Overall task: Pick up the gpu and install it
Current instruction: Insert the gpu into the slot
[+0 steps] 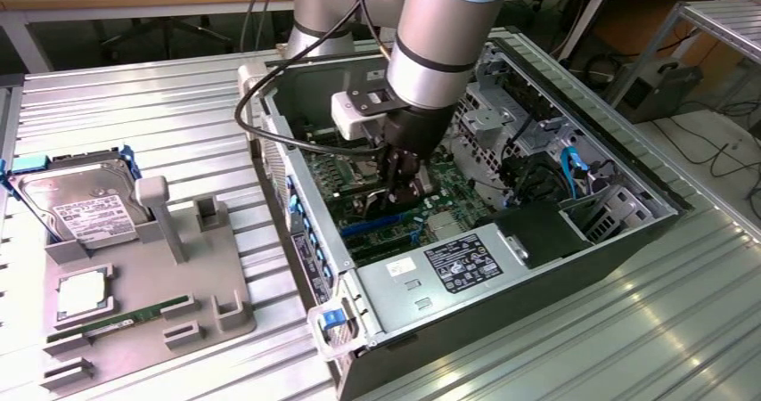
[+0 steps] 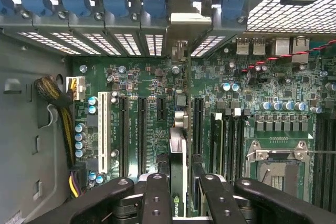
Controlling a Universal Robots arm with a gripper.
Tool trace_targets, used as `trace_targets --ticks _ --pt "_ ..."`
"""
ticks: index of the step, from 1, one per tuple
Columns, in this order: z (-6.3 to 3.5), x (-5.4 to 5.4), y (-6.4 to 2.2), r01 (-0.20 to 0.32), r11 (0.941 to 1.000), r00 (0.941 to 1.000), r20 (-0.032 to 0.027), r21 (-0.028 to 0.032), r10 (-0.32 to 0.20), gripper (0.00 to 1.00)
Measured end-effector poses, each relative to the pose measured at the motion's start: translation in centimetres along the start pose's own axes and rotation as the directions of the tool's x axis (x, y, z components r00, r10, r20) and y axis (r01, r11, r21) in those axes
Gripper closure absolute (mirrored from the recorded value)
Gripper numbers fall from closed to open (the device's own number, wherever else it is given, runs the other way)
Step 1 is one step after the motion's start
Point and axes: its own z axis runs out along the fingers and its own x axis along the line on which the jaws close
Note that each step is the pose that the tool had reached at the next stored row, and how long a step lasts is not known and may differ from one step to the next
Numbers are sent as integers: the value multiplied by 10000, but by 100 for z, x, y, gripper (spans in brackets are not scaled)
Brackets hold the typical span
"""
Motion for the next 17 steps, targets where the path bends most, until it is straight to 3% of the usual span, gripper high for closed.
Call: trace_targets --ticks 11,17 --pt "105 3 1 -1 10000 10000 0 -1 1 74" --pt "131 2 6 -1 10000 10000 35 1 1 74"
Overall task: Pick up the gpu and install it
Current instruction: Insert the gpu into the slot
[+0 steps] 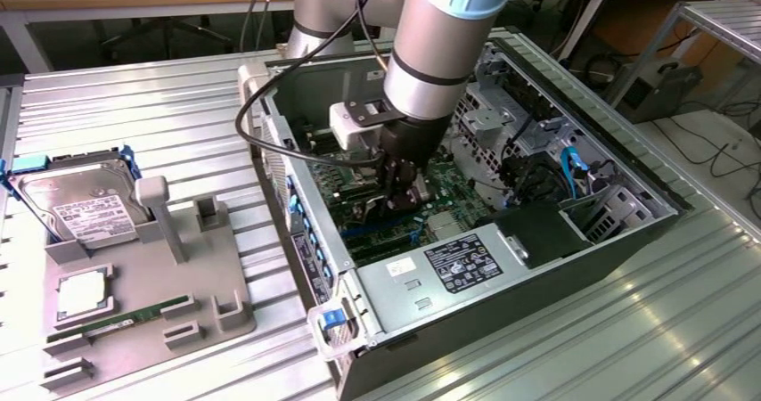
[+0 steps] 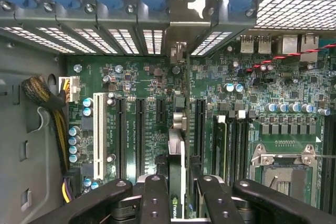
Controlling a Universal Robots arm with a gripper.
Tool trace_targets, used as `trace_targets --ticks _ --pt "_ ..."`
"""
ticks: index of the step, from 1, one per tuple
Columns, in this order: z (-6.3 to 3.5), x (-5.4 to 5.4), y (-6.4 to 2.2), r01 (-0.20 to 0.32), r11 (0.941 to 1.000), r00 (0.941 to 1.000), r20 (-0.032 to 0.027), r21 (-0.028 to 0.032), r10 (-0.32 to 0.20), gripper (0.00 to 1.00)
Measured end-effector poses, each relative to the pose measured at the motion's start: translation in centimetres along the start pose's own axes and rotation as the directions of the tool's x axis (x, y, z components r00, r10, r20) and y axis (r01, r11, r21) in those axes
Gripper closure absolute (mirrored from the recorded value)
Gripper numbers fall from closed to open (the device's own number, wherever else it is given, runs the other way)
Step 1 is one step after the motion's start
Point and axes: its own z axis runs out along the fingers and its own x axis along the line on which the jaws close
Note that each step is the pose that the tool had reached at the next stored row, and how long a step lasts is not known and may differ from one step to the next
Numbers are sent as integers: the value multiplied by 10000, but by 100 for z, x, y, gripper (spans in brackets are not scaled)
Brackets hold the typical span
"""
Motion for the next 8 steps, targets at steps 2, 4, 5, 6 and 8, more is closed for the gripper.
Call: trace_targets --ticks 2,4,5,6,8 --pt "15 1 4 -1 10000 10000 10 -1 1 74" --pt "32 2 9 0 10000 10000 15 -2 0 74" --pt "39 2 10 0 10000 10000 14 -2 0 74" --pt "45 3 11 1 10000 10000 14 -2 -1 74" --pt "54 2 10 2 10000 10000 23 1 -2 74"
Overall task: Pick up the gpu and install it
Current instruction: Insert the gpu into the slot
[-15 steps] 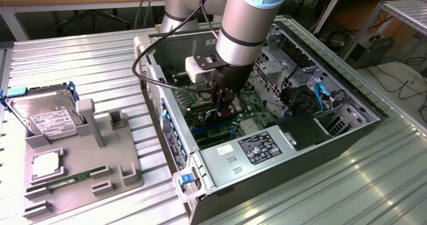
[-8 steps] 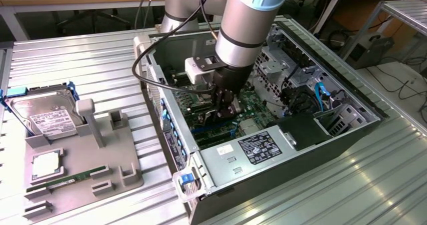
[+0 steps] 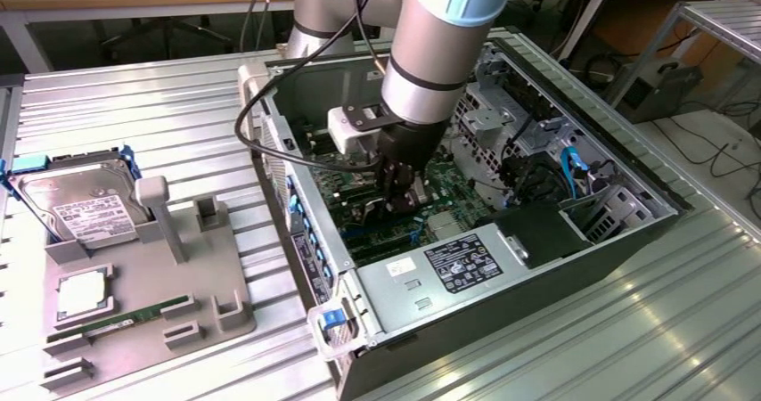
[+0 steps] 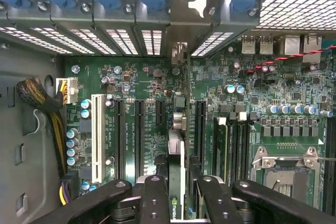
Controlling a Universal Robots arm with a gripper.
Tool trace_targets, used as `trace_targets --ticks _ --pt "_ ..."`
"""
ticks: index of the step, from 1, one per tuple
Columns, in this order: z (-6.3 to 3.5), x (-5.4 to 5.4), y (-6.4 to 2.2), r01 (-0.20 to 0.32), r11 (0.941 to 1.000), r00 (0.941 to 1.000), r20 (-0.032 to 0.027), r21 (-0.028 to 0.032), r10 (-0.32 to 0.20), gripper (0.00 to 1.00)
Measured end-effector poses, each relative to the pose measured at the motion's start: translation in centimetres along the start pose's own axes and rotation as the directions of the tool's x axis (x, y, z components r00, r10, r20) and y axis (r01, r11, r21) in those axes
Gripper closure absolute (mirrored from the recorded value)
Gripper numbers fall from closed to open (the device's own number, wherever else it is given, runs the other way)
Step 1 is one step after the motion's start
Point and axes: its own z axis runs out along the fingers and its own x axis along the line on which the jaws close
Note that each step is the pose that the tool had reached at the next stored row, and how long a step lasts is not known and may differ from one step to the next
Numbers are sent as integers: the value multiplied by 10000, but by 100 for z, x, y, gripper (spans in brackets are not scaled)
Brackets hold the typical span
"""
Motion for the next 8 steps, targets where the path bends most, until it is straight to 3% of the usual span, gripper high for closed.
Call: trace_targets --ticks 8 --pt "14 0 0 -1 10000 10000 4 2 1 73"
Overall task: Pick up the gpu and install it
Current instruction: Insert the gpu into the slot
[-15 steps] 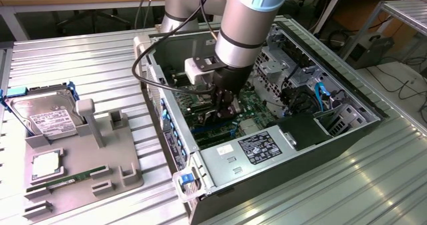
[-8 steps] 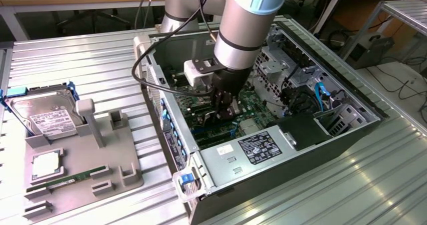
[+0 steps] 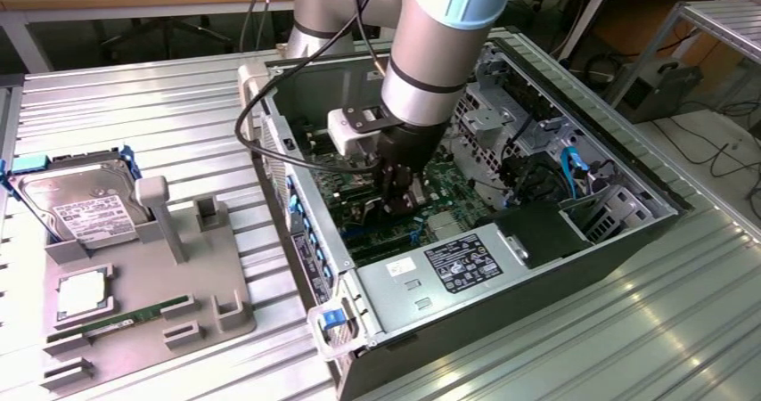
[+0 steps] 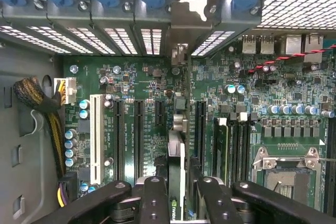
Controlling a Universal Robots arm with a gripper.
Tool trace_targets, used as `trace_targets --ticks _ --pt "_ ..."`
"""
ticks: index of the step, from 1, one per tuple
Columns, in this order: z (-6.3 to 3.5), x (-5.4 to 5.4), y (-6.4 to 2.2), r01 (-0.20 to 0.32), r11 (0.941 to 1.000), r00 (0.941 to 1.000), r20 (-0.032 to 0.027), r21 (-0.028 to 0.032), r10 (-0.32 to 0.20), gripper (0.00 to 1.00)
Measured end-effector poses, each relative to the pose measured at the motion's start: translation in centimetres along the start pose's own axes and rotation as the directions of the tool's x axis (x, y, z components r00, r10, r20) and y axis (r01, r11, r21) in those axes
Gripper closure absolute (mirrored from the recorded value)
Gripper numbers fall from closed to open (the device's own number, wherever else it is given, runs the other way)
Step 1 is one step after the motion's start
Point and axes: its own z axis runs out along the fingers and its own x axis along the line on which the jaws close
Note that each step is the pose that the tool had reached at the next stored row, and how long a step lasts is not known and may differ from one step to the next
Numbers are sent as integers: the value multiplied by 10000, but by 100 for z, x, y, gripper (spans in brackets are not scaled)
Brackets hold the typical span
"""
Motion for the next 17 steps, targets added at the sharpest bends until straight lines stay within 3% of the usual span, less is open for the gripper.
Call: trace_targets --ticks 1,3,4,8,11,12,13,14,17 --pt "0 0 0 0 10000 10000 0 0 0 73" --pt "-14 0 1 -1 10000 10000 -8 -4 1 60" --pt "-31 0 1 0 10000 10000 -6 -3 0 60" --pt "-237 -8 7 10 10000 10000 -7 -4 -10 60" --pt "-334 -14 10 24 10000 10000 -8 -4 -24 60" --pt "-358 -21 14 28 10000 10000 -7 -3 -28 68" --pt "-359 -27 19 32 10000 10000 -11 0 -32 68" --pt "-359 -33 30 34 10000 10000 -22 6 -34 75" --pt "-343 -63 86 38 10000 10000 -74 56 -37 89"
